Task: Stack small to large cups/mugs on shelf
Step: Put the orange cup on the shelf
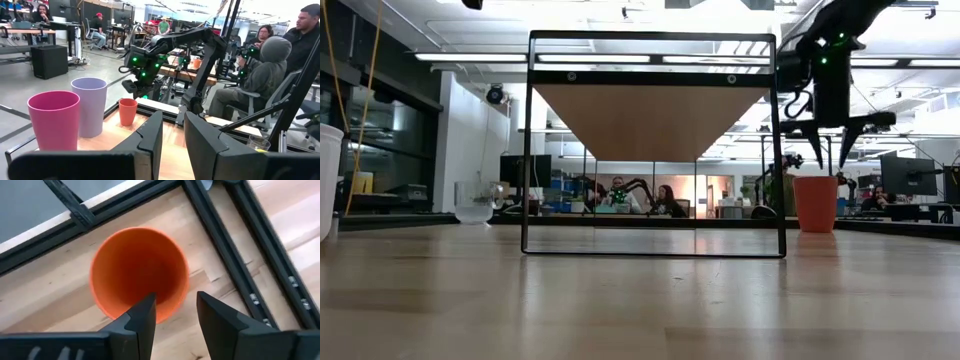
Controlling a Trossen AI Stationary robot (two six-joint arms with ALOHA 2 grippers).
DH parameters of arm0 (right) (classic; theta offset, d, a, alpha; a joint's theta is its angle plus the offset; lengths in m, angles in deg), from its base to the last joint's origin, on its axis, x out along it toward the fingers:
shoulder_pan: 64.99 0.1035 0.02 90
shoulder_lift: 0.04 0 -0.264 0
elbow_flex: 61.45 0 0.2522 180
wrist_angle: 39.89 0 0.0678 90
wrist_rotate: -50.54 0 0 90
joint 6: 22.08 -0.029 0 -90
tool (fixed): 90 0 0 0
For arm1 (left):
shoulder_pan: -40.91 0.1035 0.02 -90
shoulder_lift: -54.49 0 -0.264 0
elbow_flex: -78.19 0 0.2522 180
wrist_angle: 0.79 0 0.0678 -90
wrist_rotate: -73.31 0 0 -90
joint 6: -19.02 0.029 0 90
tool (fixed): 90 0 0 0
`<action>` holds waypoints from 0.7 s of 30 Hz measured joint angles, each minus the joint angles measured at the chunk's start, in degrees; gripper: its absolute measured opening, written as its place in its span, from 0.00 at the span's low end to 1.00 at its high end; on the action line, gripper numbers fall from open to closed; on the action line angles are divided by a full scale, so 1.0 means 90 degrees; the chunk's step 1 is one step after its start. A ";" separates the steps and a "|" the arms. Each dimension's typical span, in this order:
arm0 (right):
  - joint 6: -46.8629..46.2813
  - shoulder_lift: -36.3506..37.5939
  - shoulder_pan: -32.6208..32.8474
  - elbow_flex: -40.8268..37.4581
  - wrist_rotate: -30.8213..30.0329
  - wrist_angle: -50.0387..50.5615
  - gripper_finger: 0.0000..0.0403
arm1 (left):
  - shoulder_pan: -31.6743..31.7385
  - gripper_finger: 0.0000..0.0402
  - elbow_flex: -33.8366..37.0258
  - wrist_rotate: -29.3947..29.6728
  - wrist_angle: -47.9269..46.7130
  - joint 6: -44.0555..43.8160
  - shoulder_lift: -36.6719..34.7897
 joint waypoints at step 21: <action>0.0124 -0.0946 -0.0126 -0.0002 0.0266 -0.0066 0.32 | 0.0000 0.17 0.0000 0.0000 0.0002 0.0229 0.0000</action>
